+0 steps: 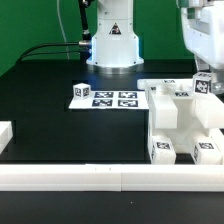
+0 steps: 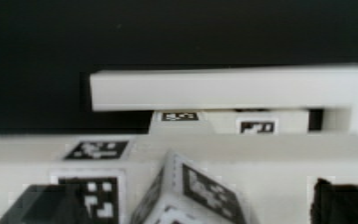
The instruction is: Assemble chair
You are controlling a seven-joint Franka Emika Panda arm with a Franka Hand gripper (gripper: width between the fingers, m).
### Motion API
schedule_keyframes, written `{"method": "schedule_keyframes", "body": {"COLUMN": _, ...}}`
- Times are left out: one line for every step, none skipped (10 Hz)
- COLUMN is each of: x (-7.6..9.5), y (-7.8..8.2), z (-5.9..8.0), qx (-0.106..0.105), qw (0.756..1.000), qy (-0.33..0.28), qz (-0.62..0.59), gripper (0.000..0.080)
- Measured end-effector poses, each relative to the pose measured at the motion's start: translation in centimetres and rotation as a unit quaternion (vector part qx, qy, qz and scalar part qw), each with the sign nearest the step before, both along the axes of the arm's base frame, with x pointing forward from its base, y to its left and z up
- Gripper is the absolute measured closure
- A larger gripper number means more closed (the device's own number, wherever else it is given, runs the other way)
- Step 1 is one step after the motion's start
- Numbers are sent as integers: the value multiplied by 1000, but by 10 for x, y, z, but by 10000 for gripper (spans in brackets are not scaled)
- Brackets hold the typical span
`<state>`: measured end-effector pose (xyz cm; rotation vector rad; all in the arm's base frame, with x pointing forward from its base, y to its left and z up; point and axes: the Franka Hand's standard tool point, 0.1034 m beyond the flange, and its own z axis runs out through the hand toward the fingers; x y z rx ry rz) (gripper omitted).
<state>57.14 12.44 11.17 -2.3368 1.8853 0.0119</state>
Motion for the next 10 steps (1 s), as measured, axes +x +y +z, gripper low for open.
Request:
{"method": "schedule_keyframes", "body": {"x": 0, "y": 0, "z": 0, "qx": -2, "qw": 1000, "qy": -3, "qz": 21, "gripper": 153}}
{"method": "schedule_keyframes", "body": {"x": 0, "y": 0, "z": 0, "qx": -4, "qw": 999, "qy": -6, "qz": 49, "gripper": 153}}
{"method": "schedule_keyframes", "body": {"x": 0, "y": 0, "z": 0, "qx": -8, "qw": 995, "qy": -11, "qz": 94, "gripper": 151}}
{"method": "schedule_keyframes", "body": {"x": 0, "y": 0, "z": 0, "qx": -11, "qw": 992, "qy": -15, "qz": 128, "gripper": 151}}
{"method": "schedule_keyframes", "body": {"x": 0, "y": 0, "z": 0, "qx": -13, "qw": 988, "qy": -18, "qz": 151, "gripper": 151}}
{"method": "schedule_keyframes", "body": {"x": 0, "y": -2, "z": 0, "qx": -19, "qw": 978, "qy": -23, "qz": 206, "gripper": 151}}
{"method": "schedule_keyframes", "body": {"x": 2, "y": -6, "z": 1, "qx": -32, "qw": 961, "qy": -27, "qz": 272, "gripper": 151}}
{"method": "schedule_keyframes", "body": {"x": 1, "y": -6, "z": 0, "qx": -47, "qw": 945, "qy": -28, "qz": 322, "gripper": 151}}
{"method": "schedule_keyframes", "body": {"x": 1, "y": -5, "z": 0, "qx": -42, "qw": 952, "qy": -27, "qz": 303, "gripper": 151}}
{"method": "schedule_keyframes", "body": {"x": 1, "y": -5, "z": 0, "qx": -42, "qw": 954, "qy": -27, "qz": 297, "gripper": 238}}
